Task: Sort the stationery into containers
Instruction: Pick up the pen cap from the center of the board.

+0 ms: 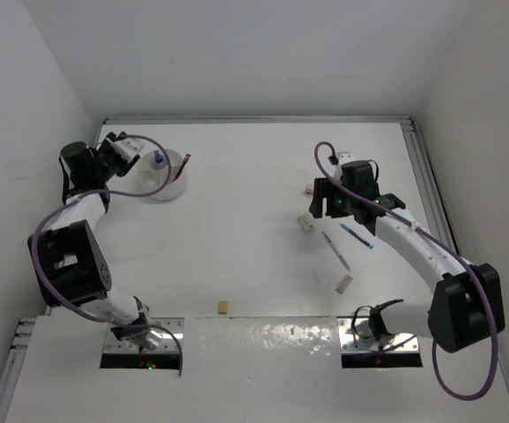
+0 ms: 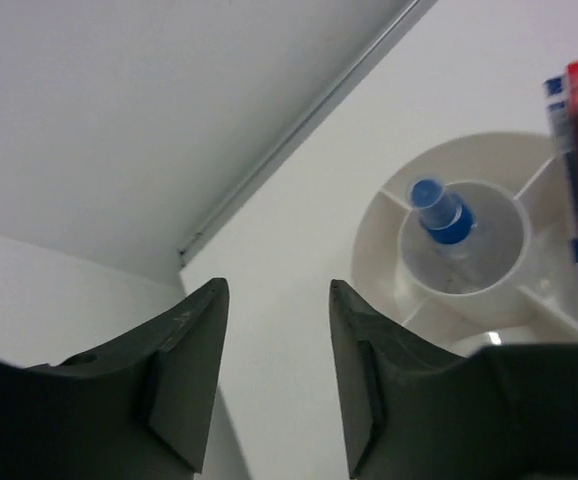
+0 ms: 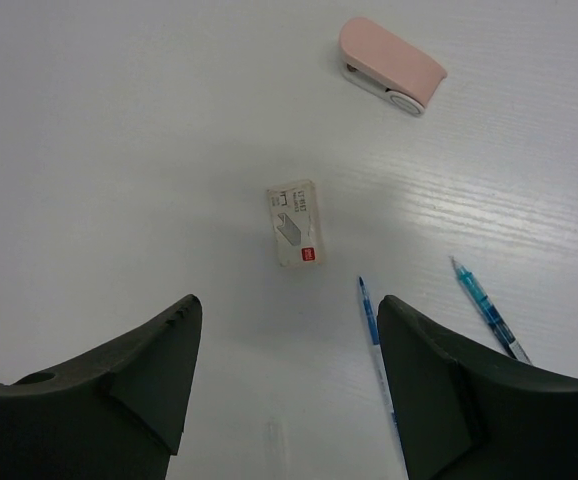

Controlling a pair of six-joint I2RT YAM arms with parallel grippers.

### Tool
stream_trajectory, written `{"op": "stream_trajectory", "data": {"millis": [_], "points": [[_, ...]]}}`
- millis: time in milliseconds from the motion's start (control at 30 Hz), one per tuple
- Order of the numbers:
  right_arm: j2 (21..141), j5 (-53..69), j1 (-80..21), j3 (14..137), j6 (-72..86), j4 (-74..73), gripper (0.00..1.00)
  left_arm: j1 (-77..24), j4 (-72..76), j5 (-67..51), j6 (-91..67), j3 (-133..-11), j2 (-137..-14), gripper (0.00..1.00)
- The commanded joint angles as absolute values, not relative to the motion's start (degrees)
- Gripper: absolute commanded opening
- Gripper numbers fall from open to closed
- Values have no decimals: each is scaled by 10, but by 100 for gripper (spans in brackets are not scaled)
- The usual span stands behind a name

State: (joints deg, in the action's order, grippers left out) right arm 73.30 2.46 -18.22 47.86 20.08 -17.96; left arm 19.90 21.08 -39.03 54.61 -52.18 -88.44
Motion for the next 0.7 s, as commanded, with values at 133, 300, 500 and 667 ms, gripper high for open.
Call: {"op": "stream_trajectory", "data": {"millis": [133,300,500,667], "points": [[744,11,-185,523,207,-187,60,171,-72,-464,431,-577,-798,38],[753,1,-180,521,224,-201,29,123,-136,-349,376,-558,-764,30],[766,22,-166,531,249,-210,51,116,15,-158,170,-516,-731,26],[773,46,-167,528,259,-187,51,112,12,-109,168,-582,-816,19]]}}
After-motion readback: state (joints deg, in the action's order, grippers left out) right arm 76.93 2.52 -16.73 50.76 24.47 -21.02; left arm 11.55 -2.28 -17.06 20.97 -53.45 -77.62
